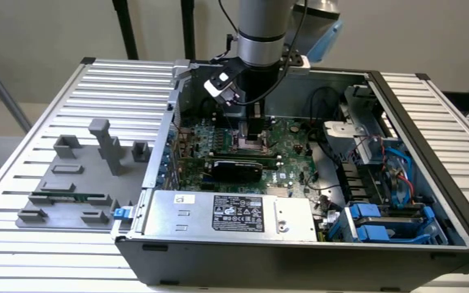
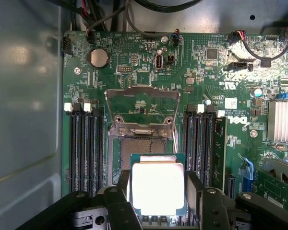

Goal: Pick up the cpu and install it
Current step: 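Place the cpu into insertion slot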

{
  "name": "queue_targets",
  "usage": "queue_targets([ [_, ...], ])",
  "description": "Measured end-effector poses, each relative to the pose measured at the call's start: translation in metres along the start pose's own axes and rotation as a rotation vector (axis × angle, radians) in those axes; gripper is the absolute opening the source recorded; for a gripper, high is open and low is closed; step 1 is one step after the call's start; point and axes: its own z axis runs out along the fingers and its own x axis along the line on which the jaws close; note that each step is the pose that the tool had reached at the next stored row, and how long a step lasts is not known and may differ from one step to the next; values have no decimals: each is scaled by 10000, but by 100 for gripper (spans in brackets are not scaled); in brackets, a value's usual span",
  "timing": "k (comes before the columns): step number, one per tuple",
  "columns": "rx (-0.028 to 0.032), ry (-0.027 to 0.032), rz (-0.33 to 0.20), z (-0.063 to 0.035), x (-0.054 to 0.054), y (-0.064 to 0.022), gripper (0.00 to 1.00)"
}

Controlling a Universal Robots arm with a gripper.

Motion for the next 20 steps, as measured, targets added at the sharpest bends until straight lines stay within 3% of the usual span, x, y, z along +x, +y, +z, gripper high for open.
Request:
queue_targets([
  [20, 0, 2, 0, 137, 35, -8, 55],
])
